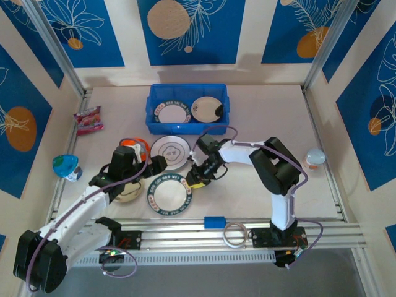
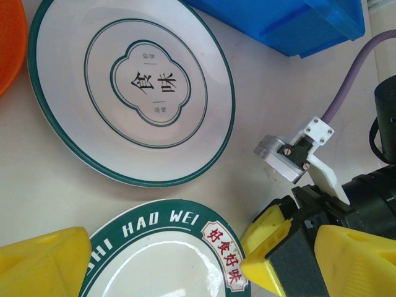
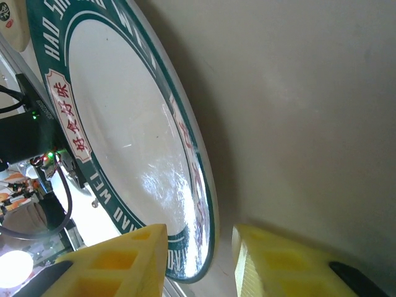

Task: Place the plates into the plastic bin on the countertop

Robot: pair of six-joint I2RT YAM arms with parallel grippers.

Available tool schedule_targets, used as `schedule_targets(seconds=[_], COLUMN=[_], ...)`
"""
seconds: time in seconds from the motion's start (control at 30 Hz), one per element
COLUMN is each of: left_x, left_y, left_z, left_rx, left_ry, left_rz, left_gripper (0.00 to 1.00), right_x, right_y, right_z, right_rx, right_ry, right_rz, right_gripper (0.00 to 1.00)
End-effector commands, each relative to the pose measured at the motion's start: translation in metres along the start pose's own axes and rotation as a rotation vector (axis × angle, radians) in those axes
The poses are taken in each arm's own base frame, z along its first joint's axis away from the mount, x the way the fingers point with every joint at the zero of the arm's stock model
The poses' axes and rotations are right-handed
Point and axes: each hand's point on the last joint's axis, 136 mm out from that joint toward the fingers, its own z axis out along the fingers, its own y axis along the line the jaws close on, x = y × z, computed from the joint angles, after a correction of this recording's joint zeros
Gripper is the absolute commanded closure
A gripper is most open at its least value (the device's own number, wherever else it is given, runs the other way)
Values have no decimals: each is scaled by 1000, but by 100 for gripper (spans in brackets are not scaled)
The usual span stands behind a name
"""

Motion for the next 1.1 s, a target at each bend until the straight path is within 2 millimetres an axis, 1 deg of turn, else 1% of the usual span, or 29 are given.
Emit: schedule_targets(seconds=[0.0, 0.13, 0.27, 0.37, 0.47, 0.57, 0.7, 0.73, 0.77, 0.9, 0.97, 1.07], left_x=[-1, -3, -3, -3, -4, -3, -4, -4, -4, -9, -12, -18], left_y=[2, 1, 2, 2, 2, 2, 2, 1, 0, -5, -6, -13], left_z=[3, 6, 7, 8, 8, 10, 11, 11, 11, 9, 9, 9], left_rx=[-4, -3, -5, -6, -7, -4, -2, 1, 3, 10, 6, 13], left_ry=[-18, -16, -17, -17, -22, -18, -18, -18, -19, -27, -26, -24], left_rz=[0, 3, 4, 4, 3, 4, 6, 7, 7, 20, 30, 48], left_gripper=[7, 7, 7, 7, 7, 7, 7, 7, 7, 7, 7, 7], right_x=[2, 4, 3, 3, 3, 3, 2, 3, 3, 6, 8, 14], right_y=[11, 15, 13, 12, 10, 10, 9, 9, 9, 11, 17, 27], right_z=[8, 17, 19, 18, 19, 18, 16, 14, 13, 1, -8, -27], right_rx=[-50, -48, -55, -58, -64, -70, -76, -77, -78, -86, -96, -96], right_ry=[49, 85, 93, 91, 95, 92, 81, 77, 72, 41, 30, 2], right_rz=[-8, -17, -8, 0, 15, 18, 24, 27, 23, 21, 16, -3], right_gripper=[66, 66, 67, 70, 76, 86, 96, 99, 100, 100, 100, 100])
